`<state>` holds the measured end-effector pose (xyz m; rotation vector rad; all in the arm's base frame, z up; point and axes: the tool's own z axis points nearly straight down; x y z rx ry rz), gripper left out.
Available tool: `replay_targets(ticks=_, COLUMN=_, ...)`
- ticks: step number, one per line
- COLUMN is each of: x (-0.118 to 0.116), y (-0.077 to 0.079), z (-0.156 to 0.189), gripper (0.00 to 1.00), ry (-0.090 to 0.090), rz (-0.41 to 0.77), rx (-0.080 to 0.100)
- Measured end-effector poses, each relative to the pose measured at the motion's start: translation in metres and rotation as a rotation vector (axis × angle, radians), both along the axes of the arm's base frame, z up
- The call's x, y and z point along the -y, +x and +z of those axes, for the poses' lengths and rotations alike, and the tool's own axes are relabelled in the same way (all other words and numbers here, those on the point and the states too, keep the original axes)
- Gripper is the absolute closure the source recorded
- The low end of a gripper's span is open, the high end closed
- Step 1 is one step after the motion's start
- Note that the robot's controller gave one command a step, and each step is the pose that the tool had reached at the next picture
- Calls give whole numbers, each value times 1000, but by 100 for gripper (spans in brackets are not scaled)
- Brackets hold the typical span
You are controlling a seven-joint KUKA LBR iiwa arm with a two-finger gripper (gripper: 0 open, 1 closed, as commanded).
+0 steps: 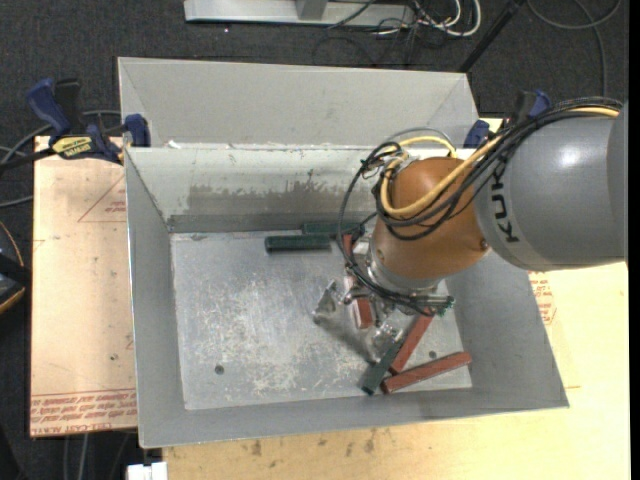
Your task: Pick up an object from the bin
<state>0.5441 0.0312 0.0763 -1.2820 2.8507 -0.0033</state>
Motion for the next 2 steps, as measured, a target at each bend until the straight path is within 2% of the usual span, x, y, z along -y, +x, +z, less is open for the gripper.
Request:
replay_targets(ticks=1, x=22, y=19, z=23, gripper=0, ry=0, rz=155, rx=-18)
replay_targets(ticks=2, x=35, y=17, z=52, gripper=0, ry=-8, rz=209, rx=-10)
